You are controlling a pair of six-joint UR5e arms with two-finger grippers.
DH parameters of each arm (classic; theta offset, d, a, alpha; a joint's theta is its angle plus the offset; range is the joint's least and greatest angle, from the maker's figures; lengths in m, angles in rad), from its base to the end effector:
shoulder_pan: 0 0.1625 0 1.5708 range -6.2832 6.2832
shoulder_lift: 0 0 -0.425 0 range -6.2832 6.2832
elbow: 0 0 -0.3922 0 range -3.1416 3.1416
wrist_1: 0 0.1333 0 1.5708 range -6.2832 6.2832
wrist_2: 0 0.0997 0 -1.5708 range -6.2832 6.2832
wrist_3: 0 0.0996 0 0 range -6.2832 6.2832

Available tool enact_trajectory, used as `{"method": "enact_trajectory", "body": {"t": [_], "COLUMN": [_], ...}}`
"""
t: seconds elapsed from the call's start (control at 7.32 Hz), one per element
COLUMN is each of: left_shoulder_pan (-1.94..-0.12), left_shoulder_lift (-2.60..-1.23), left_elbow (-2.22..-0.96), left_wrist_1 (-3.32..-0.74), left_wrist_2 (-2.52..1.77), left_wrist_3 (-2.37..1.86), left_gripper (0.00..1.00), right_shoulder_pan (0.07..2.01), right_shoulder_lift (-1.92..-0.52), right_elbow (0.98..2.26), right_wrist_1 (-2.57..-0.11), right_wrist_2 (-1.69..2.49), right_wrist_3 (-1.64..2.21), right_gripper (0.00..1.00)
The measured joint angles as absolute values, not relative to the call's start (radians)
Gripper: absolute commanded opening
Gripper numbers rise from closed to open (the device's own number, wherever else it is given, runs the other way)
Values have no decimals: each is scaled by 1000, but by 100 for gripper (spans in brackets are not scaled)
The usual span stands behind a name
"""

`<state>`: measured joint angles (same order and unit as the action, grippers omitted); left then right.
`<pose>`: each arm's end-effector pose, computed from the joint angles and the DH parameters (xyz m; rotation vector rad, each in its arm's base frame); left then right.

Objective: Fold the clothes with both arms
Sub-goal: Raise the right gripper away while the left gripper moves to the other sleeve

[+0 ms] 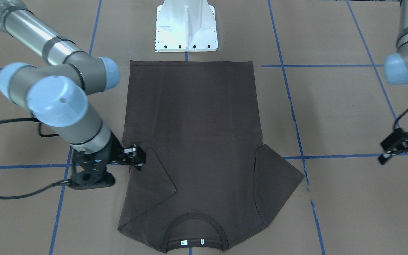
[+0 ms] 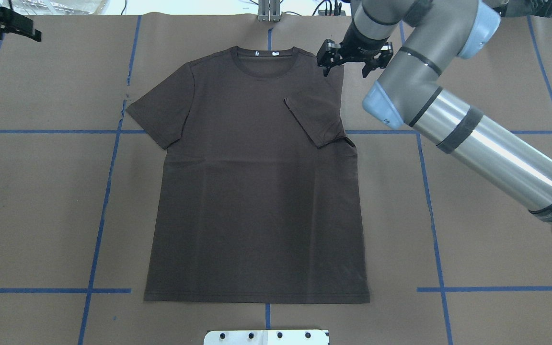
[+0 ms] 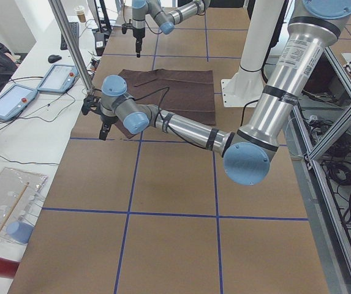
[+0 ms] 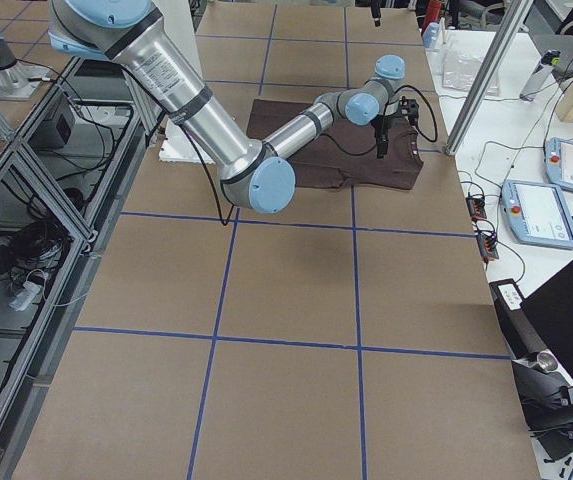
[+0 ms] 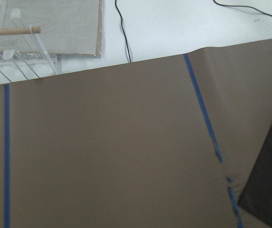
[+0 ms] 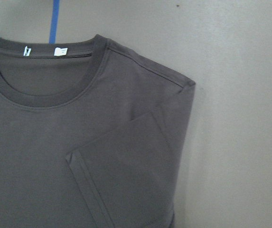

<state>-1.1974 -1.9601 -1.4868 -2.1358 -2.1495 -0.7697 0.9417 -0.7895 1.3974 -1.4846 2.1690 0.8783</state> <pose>0.1686 -0.6464 0.4153 0.4171 0.9103 -0.1110 -0.3792 -0.6523 0.2397 0.0979 -0.8772 0.0253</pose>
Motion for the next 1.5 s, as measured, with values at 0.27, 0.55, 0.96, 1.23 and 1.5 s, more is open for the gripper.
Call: {"method": "enact_trajectory", "body": {"t": [0.27,0.55,0.96,1.23,1.5], "left_shoulder_pan": [-1032,-896,-822,-802,-781], "left_shoulder_lift": [-1979,-1986,-2043,-2056,-2056], "left_elbow": [-1482,-1433,-1294,-1272,-1269], "left_wrist_1": [-2191,-2220,-2299,-2303,-2301], "left_wrist_2": [-1936,-1742,-1635,-1627,-1626], "left_wrist_3": [-1033,-1193,-1299,-1307,-1305], "left_gripper": [100,100,100,100,99], "right_shoulder_pan": [1012,1027,1025,1023,1021], "right_shoulder_lift": [-884,-937,-944,-944,-944], "right_elbow": [1529,1572,1575,1575,1573], "right_wrist_1": [-1619,-1647,-1646,-1645,-1644], "right_wrist_2": [2231,2245,2243,2242,2240], "right_wrist_3": [733,666,662,667,669], "right_gripper": [100,100,100,100,100]}}
